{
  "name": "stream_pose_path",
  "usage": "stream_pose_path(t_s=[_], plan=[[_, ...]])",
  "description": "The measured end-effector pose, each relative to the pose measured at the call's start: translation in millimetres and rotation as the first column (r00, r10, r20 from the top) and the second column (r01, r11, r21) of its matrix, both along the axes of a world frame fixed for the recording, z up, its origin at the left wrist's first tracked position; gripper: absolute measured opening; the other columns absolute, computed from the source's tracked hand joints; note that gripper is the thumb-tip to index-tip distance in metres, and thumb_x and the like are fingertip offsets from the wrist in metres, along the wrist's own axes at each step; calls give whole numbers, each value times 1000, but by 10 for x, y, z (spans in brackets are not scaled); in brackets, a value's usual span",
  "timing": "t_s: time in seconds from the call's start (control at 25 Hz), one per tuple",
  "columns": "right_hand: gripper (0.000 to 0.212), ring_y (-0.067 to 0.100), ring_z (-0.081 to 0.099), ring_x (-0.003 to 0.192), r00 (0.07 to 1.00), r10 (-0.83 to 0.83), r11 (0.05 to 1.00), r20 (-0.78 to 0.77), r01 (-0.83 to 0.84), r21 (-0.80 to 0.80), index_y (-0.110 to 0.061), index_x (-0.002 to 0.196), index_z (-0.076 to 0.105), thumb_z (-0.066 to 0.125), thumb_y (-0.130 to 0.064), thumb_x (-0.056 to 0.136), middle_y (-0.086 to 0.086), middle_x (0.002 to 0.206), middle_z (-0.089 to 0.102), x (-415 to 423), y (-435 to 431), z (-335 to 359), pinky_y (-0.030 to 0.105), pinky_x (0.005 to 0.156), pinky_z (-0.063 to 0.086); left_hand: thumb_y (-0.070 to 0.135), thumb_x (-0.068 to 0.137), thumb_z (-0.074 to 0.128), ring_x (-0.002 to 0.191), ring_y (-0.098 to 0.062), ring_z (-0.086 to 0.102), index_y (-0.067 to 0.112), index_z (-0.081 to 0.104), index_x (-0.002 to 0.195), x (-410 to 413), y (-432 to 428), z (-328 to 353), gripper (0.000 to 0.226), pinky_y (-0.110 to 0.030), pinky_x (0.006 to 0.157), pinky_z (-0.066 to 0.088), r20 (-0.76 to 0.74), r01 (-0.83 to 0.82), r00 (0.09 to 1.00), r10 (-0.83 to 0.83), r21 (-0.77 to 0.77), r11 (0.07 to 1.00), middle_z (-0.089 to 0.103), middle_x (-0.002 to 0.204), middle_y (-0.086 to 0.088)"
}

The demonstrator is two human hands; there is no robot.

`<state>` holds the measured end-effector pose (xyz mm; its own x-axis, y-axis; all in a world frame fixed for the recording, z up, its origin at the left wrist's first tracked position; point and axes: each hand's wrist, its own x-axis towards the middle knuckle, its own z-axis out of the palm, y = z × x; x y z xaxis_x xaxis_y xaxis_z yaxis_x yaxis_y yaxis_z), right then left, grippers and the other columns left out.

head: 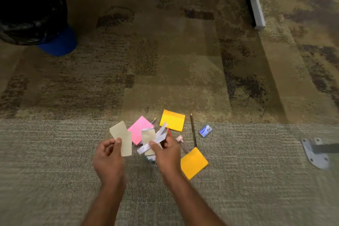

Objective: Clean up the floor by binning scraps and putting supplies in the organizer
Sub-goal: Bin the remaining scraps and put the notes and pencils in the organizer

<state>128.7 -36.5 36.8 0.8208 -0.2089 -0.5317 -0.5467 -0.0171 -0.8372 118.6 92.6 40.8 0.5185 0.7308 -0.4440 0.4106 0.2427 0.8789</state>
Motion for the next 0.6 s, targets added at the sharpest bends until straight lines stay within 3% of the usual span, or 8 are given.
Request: stream_pose_path(t_s=[0.08,0.12,0.24,0.4,0.6], plan=[[16,-7,68,81,999,22,999,29,-21,-28,-18,100,69,71,-8,88,-12,92,73,-156,10,350,13,70,54,12,91,70,75,-8,63,23,64,87,-151,60,347,13,-12,59,52,-4,25,1000,-25,40,999,68,85,1],[18,-8,68,82,999,15,999,42,-14,-38,-15,104,70,71,-8,88,-11,94,73,-198,13,554,12,72,54,13,91,70,78,-9,64,21,65,89,-190,92,541,9,-15,64,51,2,51,999,-51,75,996,69,88,-2],[21,4,71,90,998,-12,999,59,14,-41,-14,108,71,70,-7,88,-6,98,75,-285,88,1284,26,81,57,16,91,70,83,-11,63,15,67,96,-256,140,1274,6,-22,71,51,40,128,990,-135,151,980,69,93,-5],[18,12,71,92,996,27,996,87,-20,-84,-16,104,72,72,-11,86,-5,95,76,-265,303,2258,37,85,58,20,91,71,76,5,64,22,67,90,-302,257,2254,4,-13,63,52,71,178,978,-195,194,965,69,87,7],[8,13,70,86,988,95,987,119,-78,-141,-20,92,71,74,-15,86,-6,87,75,-60,642,3341,44,83,57,19,91,70,74,4,63,23,68,87,-157,689,3304,6,-12,64,50,123,182,970,-209,201,963,71,83,10]])
